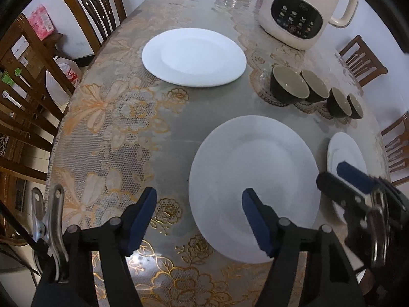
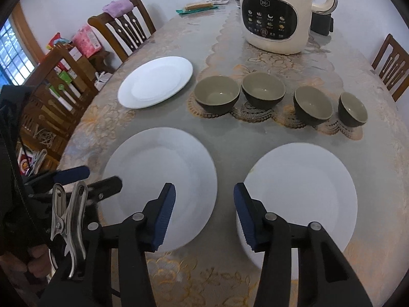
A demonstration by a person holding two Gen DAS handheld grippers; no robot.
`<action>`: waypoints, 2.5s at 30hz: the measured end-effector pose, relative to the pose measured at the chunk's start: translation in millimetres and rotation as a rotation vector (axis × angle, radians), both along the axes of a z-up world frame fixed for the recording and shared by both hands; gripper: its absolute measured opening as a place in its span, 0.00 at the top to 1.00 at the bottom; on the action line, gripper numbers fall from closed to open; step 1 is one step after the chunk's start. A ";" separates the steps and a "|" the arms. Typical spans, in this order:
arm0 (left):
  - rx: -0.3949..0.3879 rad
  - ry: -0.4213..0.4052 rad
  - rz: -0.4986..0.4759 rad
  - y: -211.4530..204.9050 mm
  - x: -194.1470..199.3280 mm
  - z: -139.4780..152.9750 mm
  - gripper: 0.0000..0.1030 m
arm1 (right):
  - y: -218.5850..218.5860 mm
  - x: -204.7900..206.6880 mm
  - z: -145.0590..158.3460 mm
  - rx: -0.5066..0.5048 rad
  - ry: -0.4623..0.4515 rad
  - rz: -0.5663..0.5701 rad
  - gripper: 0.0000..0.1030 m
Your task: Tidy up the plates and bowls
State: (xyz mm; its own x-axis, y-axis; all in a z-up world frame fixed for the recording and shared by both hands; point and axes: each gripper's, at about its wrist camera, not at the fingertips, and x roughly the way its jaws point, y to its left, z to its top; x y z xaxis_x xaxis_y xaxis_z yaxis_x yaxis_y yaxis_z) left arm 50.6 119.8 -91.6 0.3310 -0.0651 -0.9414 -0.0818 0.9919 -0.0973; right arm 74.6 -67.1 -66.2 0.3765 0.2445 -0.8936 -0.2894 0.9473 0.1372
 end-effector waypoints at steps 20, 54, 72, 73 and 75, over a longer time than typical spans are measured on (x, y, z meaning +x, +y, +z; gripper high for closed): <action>-0.085 0.015 -0.049 -2.2 -6.2 -5.2 0.49 | 19.6 10.9 -28.9 0.000 0.062 0.046 0.53; -0.021 0.013 -0.020 10.2 -95.1 13.8 0.49 | 24.7 -67.4 -19.2 0.013 0.090 0.131 0.46; -0.024 0.000 -0.125 -59.8 -62.5 43.9 0.47 | -70.9 -70.6 14.1 0.094 0.066 0.016 0.45; -0.022 0.003 -0.131 -64.8 -60.0 44.3 0.47 | -79.6 -69.6 15.2 0.093 0.063 0.002 0.45; -0.011 0.006 -0.148 -76.4 -54.3 44.5 0.47 | -91.6 -68.0 16.1 0.096 0.062 -0.023 0.45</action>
State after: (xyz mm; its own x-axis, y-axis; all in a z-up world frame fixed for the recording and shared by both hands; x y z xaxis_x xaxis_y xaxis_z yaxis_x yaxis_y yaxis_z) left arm -3.7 43.5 -47.1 0.3114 -0.1232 -0.9423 0.0649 0.9920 -0.1082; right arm 6.7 -158.7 -50.0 0.3277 0.3223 -0.8881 -0.2563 0.9351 0.2447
